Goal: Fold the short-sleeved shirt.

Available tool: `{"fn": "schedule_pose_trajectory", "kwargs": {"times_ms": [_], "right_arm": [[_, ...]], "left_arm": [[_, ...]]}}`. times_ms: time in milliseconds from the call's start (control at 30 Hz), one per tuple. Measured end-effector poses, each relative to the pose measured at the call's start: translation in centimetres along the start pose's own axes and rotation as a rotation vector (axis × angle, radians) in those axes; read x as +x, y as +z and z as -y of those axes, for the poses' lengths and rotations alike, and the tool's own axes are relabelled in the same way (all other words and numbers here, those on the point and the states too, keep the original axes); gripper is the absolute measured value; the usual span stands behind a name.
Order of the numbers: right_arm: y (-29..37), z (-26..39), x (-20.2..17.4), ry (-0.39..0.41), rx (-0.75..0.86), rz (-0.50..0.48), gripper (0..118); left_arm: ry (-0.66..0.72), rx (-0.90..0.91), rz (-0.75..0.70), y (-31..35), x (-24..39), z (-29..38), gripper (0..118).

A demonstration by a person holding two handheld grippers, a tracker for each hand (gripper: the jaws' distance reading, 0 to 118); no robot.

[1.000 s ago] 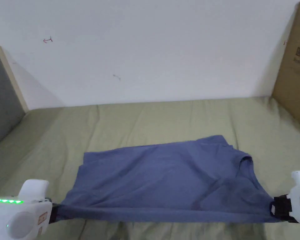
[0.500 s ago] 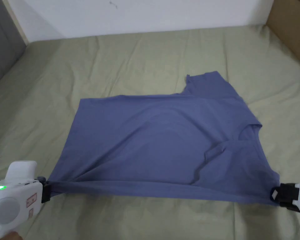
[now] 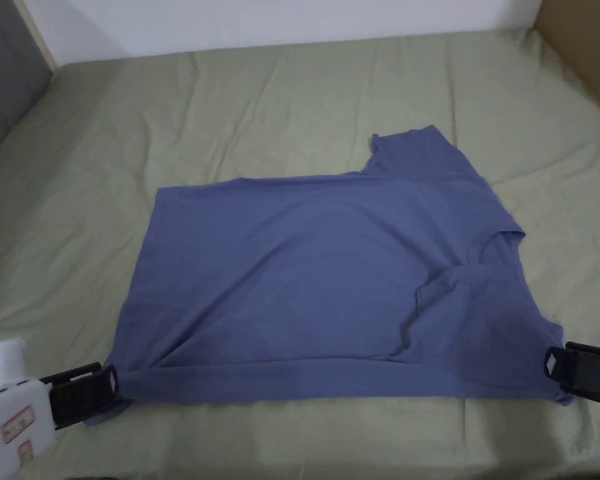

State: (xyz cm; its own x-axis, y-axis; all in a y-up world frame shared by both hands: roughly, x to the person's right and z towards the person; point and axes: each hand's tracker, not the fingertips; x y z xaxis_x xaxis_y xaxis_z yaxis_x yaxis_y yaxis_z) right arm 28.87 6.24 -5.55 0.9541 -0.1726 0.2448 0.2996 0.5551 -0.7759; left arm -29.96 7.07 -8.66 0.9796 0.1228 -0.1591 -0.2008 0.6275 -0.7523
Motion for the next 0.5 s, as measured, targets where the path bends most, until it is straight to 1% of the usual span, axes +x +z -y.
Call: {"fn": "schedule_pose_trajectory", "kwargs": {"times_ms": [33,67,100,133,167,200,233,267,333,400,433,467,500], "right_arm": [[0.7,0.5,0.1,0.006,0.001,-0.018,83],[1.4,1.1,-0.1,0.012,0.026,-0.059,83],[2.1,1.6,-0.3,0.004,0.039,-0.074,79],[2.6,2.2,-0.6,-0.002,0.048,-0.077,69],[2.7,2.5,-0.8,0.000,0.044,-0.071,46],[2.5,2.7,-1.2,0.005,0.019,-0.051,7],[2.4,3.1,-1.2,0.011,0.004,-0.047,4],[2.3,3.4,-1.2,0.010,-0.001,-0.052,4],[1.5,3.9,-1.1,-0.014,-0.019,-0.066,4],[0.8,3.8,-0.9,-0.023,-0.054,-0.058,4],[0.6,3.8,-0.8,-0.027,-0.055,-0.052,4],[0.6,3.7,-0.7,-0.033,-0.054,-0.052,4],[0.6,3.5,-0.6,-0.042,-0.054,-0.057,4]], "left_arm": [[0.039,-0.006,0.007,0.6,-0.1,0.3,110],[0.078,-0.014,0.013,1.1,-0.1,0.7,110],[0.098,-0.009,0.039,1.5,-0.2,1.2,103],[0.102,0.007,0.052,1.5,-0.7,1.8,86],[0.097,0.003,0.036,1.5,-0.4,2.4,51],[0.083,0.000,-0.003,1.4,0.0,3.0,4],[0.046,0.026,-0.033,1.7,0.6,3.9,1],[0.012,0.016,-0.042,1.1,0.4,4.4,0],[0.034,-0.002,-0.013,0.9,0.6,5.0,0],[0.044,0.002,0.010,0.3,0.2,4.6,0],[0.030,0.009,0.002,-0.1,0.2,4.2,5],[0.010,0.008,-0.014,-0.3,0.4,3.8,24],[0.007,0.008,-0.031,-0.8,0.7,3.5,65]]}}
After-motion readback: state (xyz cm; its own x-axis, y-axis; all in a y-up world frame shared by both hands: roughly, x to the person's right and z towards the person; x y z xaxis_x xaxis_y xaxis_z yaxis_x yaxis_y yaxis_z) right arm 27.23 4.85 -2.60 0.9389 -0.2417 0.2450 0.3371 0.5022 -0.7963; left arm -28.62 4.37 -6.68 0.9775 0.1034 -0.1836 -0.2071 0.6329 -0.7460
